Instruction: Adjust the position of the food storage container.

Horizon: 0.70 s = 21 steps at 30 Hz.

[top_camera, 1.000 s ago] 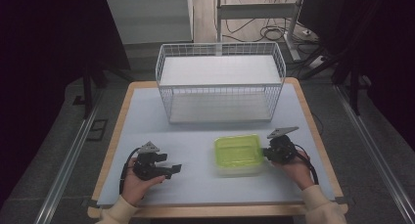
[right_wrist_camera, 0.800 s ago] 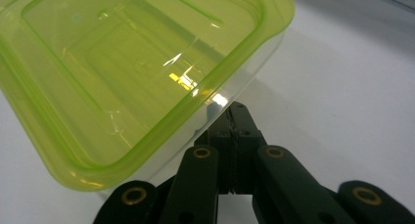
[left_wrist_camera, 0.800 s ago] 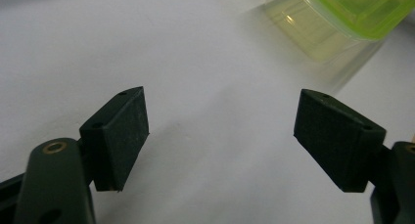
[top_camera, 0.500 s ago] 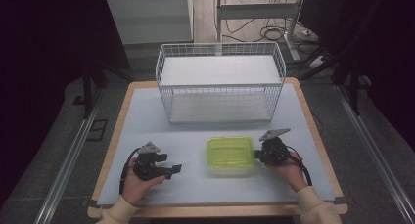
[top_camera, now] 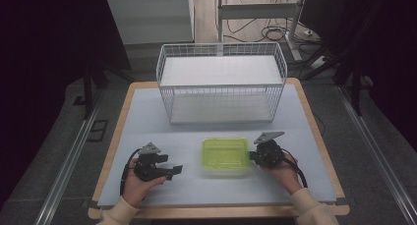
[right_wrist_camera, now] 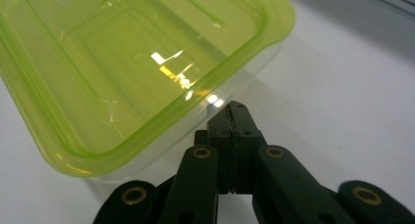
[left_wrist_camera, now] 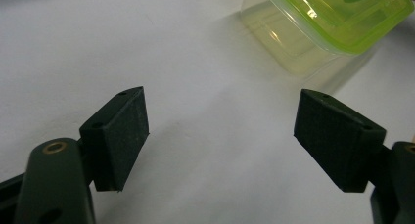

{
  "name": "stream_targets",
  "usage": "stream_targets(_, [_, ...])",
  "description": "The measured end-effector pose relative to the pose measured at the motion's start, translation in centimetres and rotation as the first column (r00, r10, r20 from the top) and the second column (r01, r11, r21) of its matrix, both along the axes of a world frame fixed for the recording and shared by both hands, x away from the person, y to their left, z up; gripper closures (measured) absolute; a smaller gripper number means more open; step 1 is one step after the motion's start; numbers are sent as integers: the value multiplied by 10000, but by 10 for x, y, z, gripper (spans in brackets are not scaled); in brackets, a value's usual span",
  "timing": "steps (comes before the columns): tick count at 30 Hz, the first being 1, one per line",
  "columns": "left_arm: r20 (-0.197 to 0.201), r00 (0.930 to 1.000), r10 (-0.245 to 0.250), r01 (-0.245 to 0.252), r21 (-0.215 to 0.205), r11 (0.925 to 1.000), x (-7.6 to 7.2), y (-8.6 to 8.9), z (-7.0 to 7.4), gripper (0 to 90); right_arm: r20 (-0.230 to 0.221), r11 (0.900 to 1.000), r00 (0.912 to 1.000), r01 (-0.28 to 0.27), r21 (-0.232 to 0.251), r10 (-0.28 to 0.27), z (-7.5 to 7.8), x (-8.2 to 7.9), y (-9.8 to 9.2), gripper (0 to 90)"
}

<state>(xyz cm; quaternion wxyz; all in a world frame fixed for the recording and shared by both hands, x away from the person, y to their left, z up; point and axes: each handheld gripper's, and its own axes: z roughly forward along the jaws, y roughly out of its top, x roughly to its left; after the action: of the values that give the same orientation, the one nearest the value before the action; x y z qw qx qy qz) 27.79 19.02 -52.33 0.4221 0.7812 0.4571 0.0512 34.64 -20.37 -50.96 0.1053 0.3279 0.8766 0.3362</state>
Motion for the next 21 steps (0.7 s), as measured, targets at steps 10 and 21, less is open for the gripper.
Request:
stream_targets(10, [85, 10000, 50, -50, -31, 10000, -1, 2, 1, 212, 686, 9978, 9967, 390, 539, -427, 12, -11, -26, 897])
stream_targets(21, [16, 10000, 26, -26, -41, 10000, 0, 2, 1, 209, 279, 9878, 9965, 749, 1366, -794, 11, -19, -48, 837])
